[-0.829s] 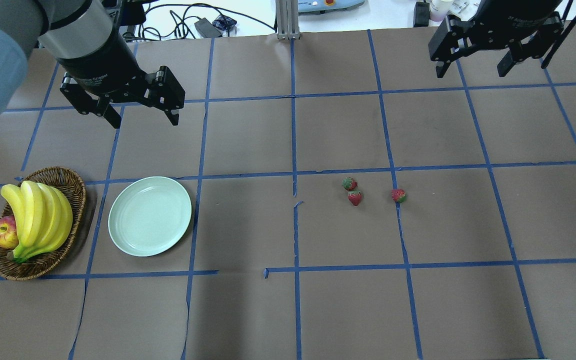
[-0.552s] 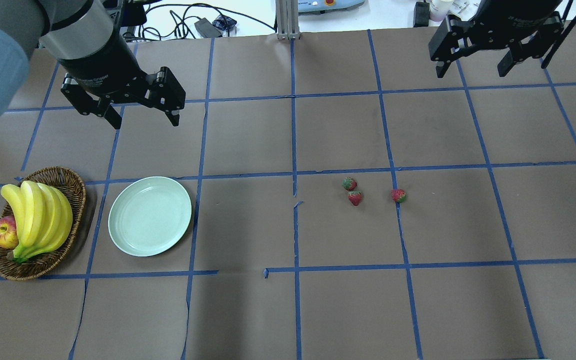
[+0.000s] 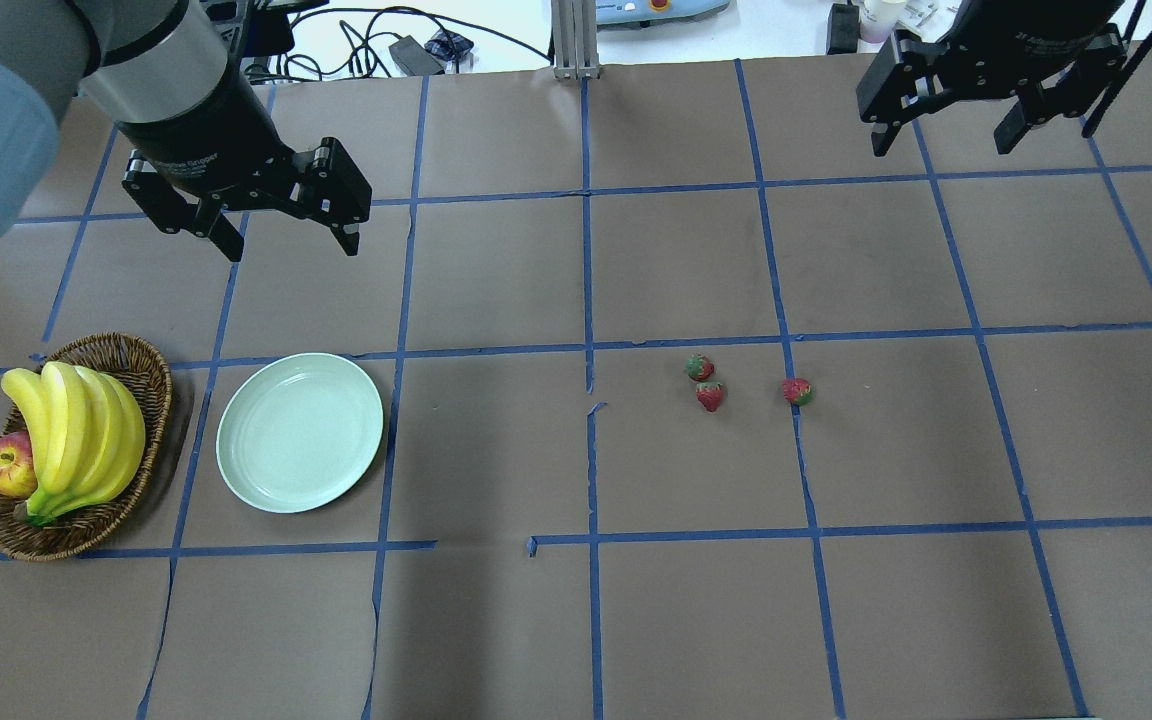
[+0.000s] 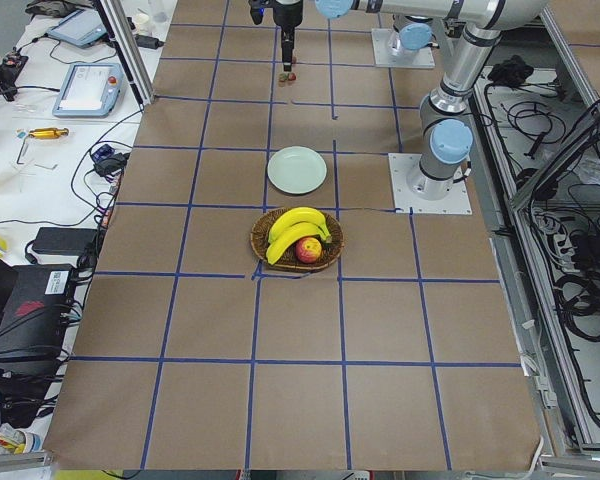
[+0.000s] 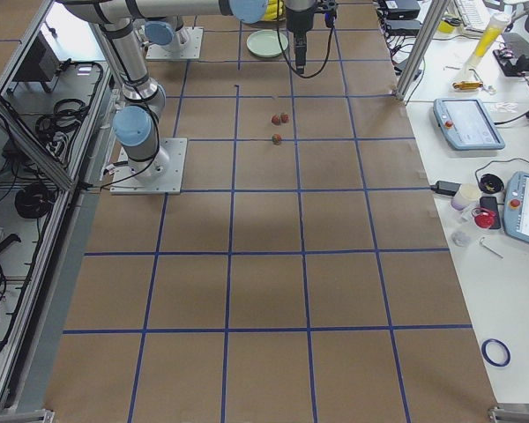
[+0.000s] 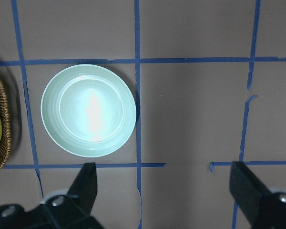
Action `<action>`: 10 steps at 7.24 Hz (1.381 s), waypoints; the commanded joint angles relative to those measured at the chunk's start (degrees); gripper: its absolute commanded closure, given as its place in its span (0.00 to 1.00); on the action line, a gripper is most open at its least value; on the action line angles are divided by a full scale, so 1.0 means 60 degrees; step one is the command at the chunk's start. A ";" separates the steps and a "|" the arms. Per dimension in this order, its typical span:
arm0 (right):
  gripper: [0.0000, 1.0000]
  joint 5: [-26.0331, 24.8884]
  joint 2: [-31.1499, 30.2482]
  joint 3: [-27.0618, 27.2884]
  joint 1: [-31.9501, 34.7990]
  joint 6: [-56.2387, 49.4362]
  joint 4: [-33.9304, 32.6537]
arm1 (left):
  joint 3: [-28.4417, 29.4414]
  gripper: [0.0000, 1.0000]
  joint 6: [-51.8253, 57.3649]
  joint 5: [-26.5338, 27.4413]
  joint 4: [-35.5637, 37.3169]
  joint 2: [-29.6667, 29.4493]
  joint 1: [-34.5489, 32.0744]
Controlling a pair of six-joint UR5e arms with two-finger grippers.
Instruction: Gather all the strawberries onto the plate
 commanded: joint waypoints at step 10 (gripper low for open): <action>0.00 -0.0029 0.0980 0.3349 0.0117 -0.0088 -0.2622 | -0.0146 0.00 0.0000 0.0011 -0.0015 -0.0017 0.0000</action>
